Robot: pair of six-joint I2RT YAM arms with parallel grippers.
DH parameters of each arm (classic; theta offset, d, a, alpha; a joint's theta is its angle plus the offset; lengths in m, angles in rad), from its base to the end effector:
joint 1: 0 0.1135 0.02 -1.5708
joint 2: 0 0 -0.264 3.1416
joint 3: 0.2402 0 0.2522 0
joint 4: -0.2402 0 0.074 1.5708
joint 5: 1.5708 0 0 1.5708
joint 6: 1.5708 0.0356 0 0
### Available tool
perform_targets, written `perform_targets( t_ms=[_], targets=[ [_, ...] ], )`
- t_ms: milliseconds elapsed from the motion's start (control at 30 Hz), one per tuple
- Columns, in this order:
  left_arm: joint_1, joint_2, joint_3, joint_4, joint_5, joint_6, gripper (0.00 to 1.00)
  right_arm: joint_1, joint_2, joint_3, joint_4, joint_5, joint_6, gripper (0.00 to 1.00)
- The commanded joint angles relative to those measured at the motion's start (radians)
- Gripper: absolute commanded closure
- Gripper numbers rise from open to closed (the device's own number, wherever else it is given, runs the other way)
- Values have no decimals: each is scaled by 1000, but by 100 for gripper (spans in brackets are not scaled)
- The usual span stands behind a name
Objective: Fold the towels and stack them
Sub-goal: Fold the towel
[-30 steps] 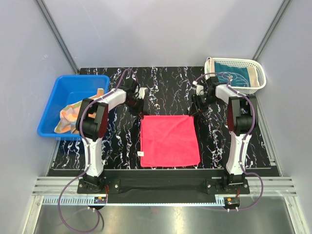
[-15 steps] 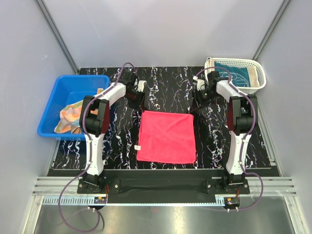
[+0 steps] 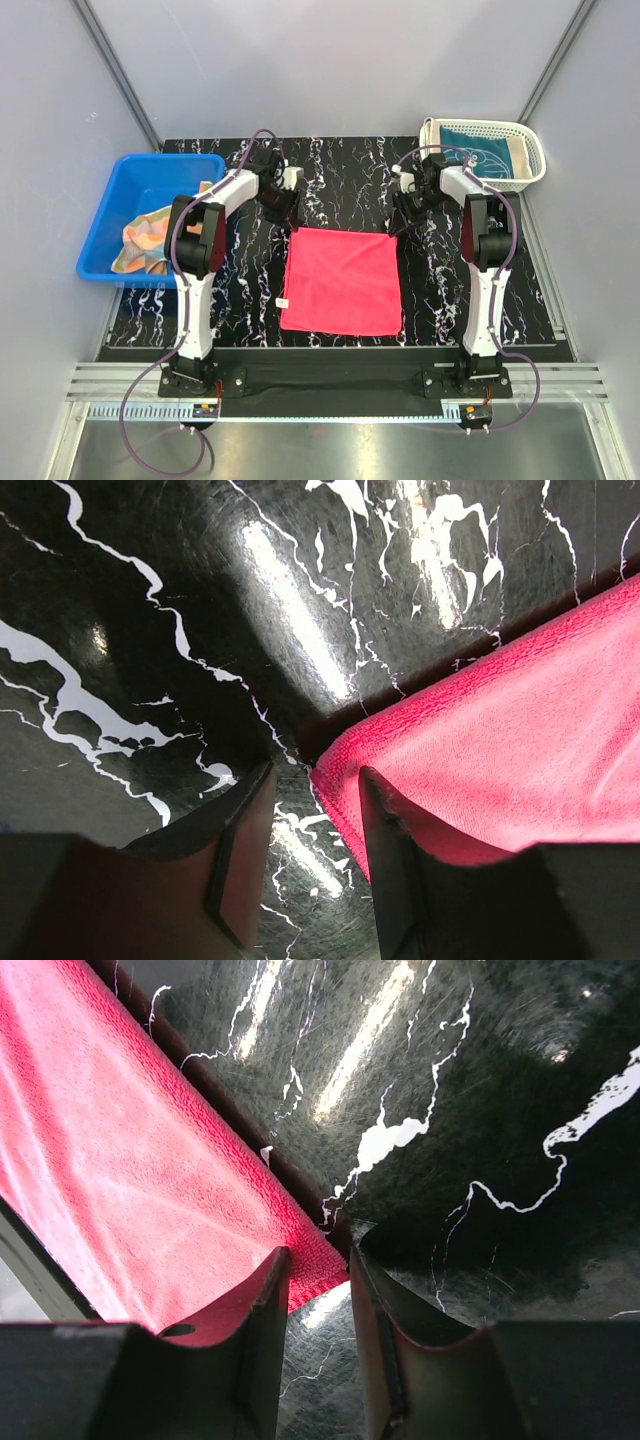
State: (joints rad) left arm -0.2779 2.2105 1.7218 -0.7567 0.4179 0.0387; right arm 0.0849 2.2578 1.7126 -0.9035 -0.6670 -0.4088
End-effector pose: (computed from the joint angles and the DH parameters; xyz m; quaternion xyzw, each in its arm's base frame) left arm 0.4346 -0.1390 0.1623 0.1854 0.9480 -0.2221 0.1329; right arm 0.4370 0.0593 0.1407 -0.2498 0.9097 0.3132 0.1096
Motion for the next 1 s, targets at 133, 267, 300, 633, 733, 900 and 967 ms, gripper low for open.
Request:
perform_targets(
  t_ms=[133, 267, 300, 633, 733, 900, 967],
  targets=[
    [5, 31, 45, 13, 39, 32, 63, -2, -12, -34, 3, 37, -51, 64],
    [6, 37, 51, 5, 45, 43, 72, -4, -17, -42, 3, 17, -68, 61],
    [6, 37, 51, 5, 50, 46, 76, -4, -15, -45, 0, 14, -73, 60],
    [6, 43, 93, -18, 88, 38, 100, -2, -35, -33, -5, 23, -81, 100],
    [11, 6, 120, -26, 62, 23, 100, -2, -102, -13, 41, 96, -36, 100],
    [19, -138, 177, -47, -13, 20, 100, -4, -277, 12, 147, 196, 30, 100],
    [17, -208, 191, -56, -40, 24, 100, -2, -366, 15, 204, 250, 51, 100]
  ],
)
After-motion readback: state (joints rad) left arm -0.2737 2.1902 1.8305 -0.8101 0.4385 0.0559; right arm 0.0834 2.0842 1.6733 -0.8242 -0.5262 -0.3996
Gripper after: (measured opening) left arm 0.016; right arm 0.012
